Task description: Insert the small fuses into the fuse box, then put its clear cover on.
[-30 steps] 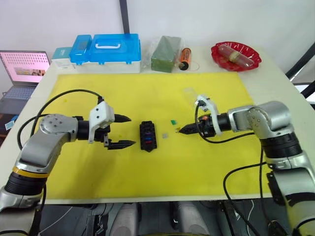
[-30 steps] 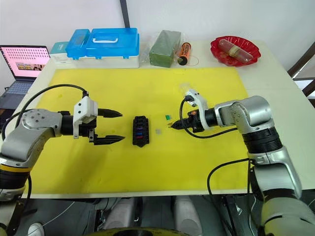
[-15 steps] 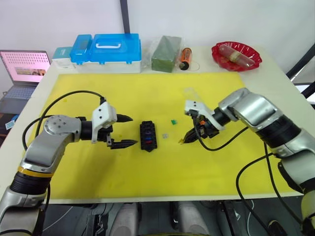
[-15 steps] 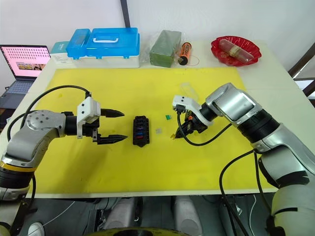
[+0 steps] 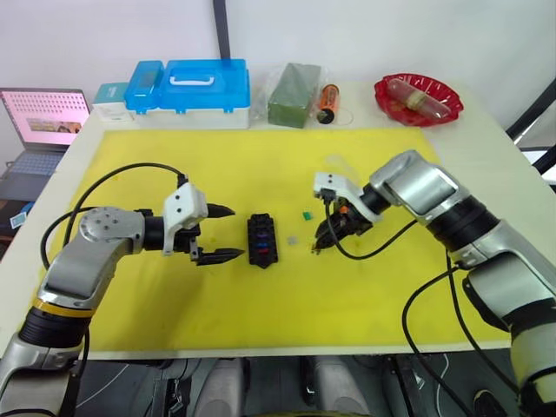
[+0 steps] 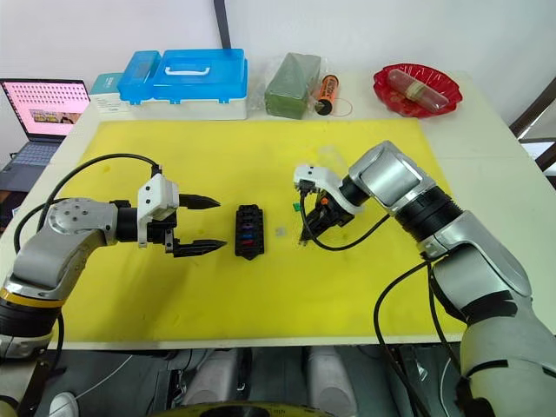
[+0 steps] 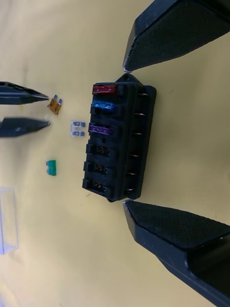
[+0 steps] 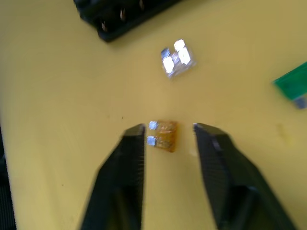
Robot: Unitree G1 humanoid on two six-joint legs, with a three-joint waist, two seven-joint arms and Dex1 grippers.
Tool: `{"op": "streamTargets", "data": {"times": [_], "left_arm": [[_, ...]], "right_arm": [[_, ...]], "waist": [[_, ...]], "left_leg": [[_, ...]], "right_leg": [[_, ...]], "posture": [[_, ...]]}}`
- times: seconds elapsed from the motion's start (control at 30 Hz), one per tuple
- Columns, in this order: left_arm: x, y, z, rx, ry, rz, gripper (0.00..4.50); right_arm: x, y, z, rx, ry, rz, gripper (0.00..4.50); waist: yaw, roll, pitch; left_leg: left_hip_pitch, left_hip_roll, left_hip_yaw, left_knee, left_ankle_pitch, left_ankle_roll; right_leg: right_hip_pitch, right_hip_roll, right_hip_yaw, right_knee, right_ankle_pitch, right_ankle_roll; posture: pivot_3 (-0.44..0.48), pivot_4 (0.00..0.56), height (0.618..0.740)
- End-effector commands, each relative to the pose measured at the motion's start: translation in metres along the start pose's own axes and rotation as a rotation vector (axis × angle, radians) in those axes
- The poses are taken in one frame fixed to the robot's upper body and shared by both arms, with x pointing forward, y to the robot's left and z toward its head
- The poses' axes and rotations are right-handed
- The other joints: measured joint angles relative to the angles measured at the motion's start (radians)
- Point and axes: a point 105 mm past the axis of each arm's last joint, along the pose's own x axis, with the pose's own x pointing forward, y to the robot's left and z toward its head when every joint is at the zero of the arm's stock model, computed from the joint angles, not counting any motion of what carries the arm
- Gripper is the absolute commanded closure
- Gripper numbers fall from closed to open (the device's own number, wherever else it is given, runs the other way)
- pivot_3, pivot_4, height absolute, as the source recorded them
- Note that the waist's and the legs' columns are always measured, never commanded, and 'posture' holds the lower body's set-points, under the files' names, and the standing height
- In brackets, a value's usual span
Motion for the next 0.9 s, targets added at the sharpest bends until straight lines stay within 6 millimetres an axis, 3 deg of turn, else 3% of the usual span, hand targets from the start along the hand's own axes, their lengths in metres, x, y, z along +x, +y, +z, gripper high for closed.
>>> {"op": "streamTargets", "data": {"times": [0.03, 0.17, 0.37, 0.5, 0.9], "left_arm": [[0.000, -0.001, 0.010, 0.044, -0.021, -0.004, 0.00], [0.001, 0.000, 0.011, 0.048, -0.022, -0.011, 0.00], [0.001, -0.004, 0.011, 0.070, -0.014, -0.045, 0.00], [0.003, -0.009, 0.015, 0.082, -0.021, -0.074, 0.00], [0.005, -0.010, 0.019, 0.094, -0.024, -0.090, 0.00]], "right_arm": [[-0.021, 0.002, 0.018, -0.013, -0.088, -0.025, 1.73], [-0.032, 0.005, 0.012, 0.059, -0.145, -0.030, 1.73], [-0.031, 0.015, -0.006, 0.175, -0.217, 0.007, 1.73], [-0.024, 0.014, -0.026, 0.269, -0.276, 0.007, 1.73], [0.001, 0.009, -0.038, 0.428, -0.352, 0.034, 1.73]], "waist": [[0.000, 0.000, 0.000], [0.003, 0.000, 0.000], [0.002, 0.000, 0.000], [0.002, 0.000, 0.000], [0.000, 0.000, 0.000]], "left_leg": [[0.000, 0.000, 0.000, 0.000, 0.000, 0.000], [0.000, 0.000, 0.000, 0.000, 0.000, 0.000], [0.000, 0.000, 0.000, 0.000, 0.000, 0.000], [0.000, 0.000, 0.000, 0.000, 0.000, 0.000], [0.000, 0.000, 0.000, 0.000, 0.000, 0.000]], "right_leg": [[0.000, 0.000, 0.000, 0.000, 0.000, 0.000], [0.000, 0.000, 0.000, 0.000, 0.000, 0.000], [0.000, 0.000, 0.000, 0.000, 0.000, 0.000], [0.000, 0.000, 0.000, 0.000, 0.000, 0.000], [0.000, 0.000, 0.000, 0.000, 0.000, 0.000]], "posture": [[0.000, 0.150, 0.740], [0.000, 0.150, 0.740], [0.000, 0.150, 0.740], [0.000, 0.150, 0.740], [0.000, 0.150, 0.740]]}}
